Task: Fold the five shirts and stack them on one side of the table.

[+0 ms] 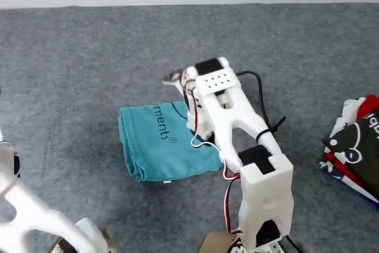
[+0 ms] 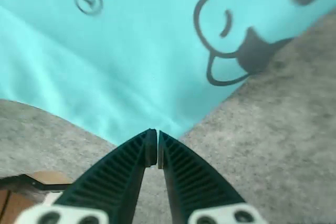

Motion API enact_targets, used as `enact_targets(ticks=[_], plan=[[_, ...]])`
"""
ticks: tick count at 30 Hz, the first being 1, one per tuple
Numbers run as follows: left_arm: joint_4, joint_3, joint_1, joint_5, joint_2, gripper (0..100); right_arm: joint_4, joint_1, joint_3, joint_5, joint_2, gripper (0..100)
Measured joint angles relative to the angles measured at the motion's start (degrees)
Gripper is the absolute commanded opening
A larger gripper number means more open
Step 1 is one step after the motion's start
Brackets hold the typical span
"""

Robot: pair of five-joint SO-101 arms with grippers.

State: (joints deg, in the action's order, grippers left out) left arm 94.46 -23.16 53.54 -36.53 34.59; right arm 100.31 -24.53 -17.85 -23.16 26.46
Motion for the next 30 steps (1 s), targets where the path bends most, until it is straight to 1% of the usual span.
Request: enact_targets(ticks=[2, 5, 10, 14, 21, 25, 30], plan=[[0.0, 0.0, 0.0, 0.0, 0.0, 1, 0.0, -0.1, -3.2, 3.3, -0.2, 11.3], [0.0, 0.0, 0.0, 0.0, 0.0, 1, 0.0, -0.1, -4.1, 9.4, -1.3, 21.2], [0.0, 0.0, 0.0, 0.0, 0.0, 1, 0.0, -0.1, -3.8, 19.8, -1.7, 27.8], [0.0, 0.0, 0.0, 0.0, 0.0, 1, 0.0, 0.0, -1.7, 25.5, -1.6, 31.1], [0.0, 0.0, 0.0, 0.0, 0.0, 1, 0.0, -0.1, -1.7, 27.1, 4.5, 31.0], [0.0, 0.0, 0.0, 0.0, 0.0, 1, 0.0, -1.7, -1.7, 27.1, 7.4, 31.0], [-2.4, 0.0, 0.0, 0.0, 0.0, 1, -1.6, -2.6, -1.7, 27.1, 10.5, 31.0]])
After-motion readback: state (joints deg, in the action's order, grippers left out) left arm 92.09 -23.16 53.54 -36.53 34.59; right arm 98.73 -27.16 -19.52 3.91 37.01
